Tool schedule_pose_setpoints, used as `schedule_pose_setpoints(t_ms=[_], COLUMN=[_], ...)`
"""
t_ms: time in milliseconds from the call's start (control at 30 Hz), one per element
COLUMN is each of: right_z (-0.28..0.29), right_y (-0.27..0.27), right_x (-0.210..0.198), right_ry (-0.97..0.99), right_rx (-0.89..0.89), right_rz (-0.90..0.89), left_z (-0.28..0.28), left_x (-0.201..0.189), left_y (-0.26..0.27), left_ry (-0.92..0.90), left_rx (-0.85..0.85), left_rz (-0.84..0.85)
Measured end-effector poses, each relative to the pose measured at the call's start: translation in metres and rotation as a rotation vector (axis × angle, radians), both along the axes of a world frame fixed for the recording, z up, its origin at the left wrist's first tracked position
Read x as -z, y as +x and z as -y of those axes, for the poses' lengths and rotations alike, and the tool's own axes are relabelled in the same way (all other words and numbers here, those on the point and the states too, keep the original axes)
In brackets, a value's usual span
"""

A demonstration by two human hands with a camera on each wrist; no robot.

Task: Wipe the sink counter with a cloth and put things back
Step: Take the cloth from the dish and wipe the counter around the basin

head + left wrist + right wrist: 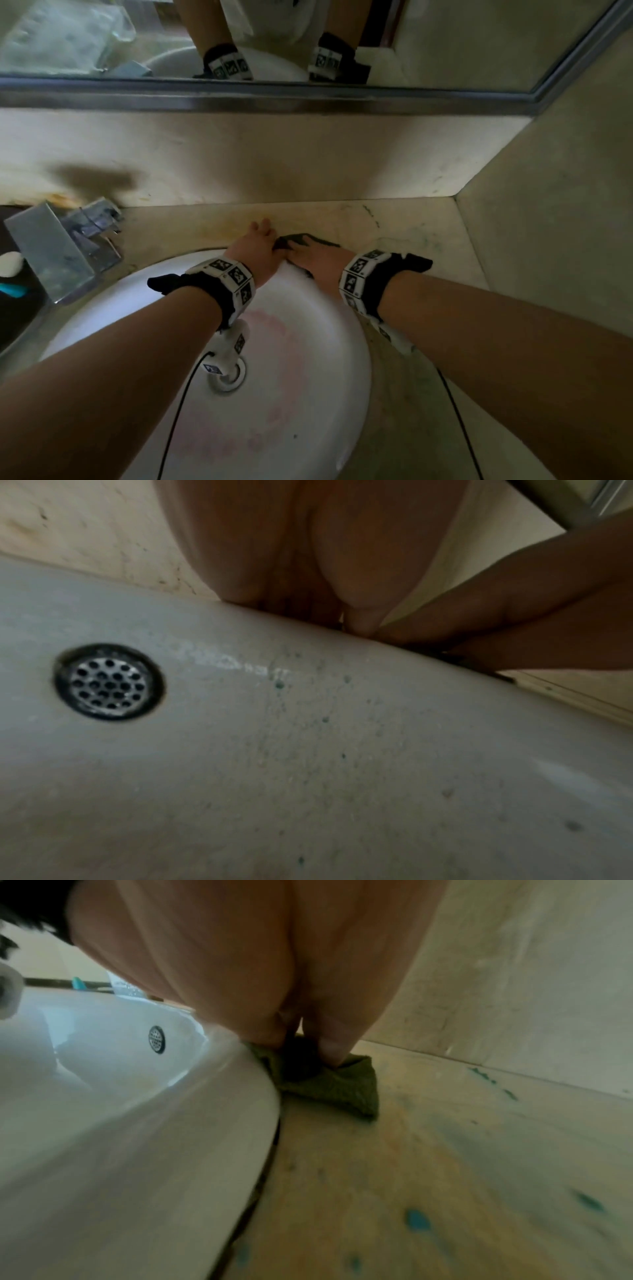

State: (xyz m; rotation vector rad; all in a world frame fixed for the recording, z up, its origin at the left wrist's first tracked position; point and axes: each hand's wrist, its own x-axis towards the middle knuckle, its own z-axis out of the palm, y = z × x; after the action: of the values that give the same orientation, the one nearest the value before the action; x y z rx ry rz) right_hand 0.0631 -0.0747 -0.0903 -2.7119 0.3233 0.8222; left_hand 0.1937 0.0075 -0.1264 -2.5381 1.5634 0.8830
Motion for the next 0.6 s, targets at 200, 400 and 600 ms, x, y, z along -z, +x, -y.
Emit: schedule_pose_setpoints(t_ms=[200, 400, 600], right_z=[0.020, 0.061, 0.065], right_y=[0.018, 0.017, 0.000], right_x=[0.018, 0.053, 0.053], right_ry=[-0.089, -0.152, -0.083], right_rx=[-0.018, 0.138, 0.338], right_rz=[-0.027, 0.024, 0.086], left_z=[-0.001, 0.000, 0.001], left_x=[0.003, 0.008, 0.007], left_y=[-0.001, 0.000, 0.000], left_ry=[-0.068, -0.044, -0.043], left_rx=[-0.015, -0.045, -0.062], left_rz=[-0.023, -0.024, -0.034])
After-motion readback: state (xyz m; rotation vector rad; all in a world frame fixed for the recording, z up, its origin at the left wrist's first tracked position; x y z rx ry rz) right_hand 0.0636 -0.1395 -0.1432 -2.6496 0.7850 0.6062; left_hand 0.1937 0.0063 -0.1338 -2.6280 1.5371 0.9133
